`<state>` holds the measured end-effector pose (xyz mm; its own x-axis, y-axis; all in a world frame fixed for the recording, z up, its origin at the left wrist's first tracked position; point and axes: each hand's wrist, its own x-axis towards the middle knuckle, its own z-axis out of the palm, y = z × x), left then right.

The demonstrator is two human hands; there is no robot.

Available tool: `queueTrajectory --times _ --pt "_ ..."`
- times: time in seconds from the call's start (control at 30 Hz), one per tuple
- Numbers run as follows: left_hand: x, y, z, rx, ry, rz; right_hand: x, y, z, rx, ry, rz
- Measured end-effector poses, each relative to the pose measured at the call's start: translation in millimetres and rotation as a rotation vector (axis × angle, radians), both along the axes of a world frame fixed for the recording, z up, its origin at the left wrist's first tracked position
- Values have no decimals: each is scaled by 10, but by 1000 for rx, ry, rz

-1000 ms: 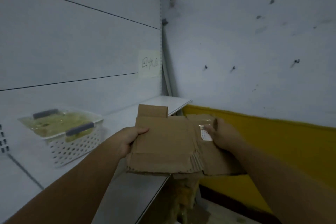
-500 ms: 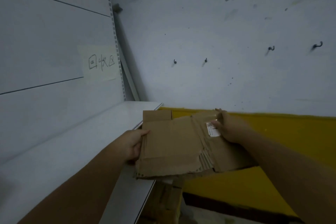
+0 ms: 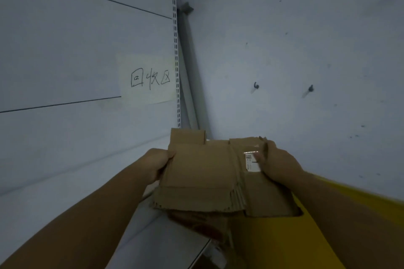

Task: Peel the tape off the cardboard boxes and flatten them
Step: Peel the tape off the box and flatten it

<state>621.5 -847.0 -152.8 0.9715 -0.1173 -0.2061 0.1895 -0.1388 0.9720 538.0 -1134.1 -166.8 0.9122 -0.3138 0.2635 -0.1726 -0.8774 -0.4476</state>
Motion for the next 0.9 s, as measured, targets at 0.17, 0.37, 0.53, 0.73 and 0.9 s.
queueTrajectory --times 0.17,0.37,0.53,0.73,0.9 --pt "752 68 178 154 -50 -28 746 -65 -18 -24 149 161" --pt "1587 -67 169 246 54 -28 1596 -266 163 -71 120 193" --pt "2008 -151 34 261 93 41 2253 -363 -2 -75 163 218" --pt "2314 -196 27 440 -4 249 3006 -406 -162 -58 183 416" --pt "2322 -136 55 464 131 363 3498 -435 -202 -54 175 603"
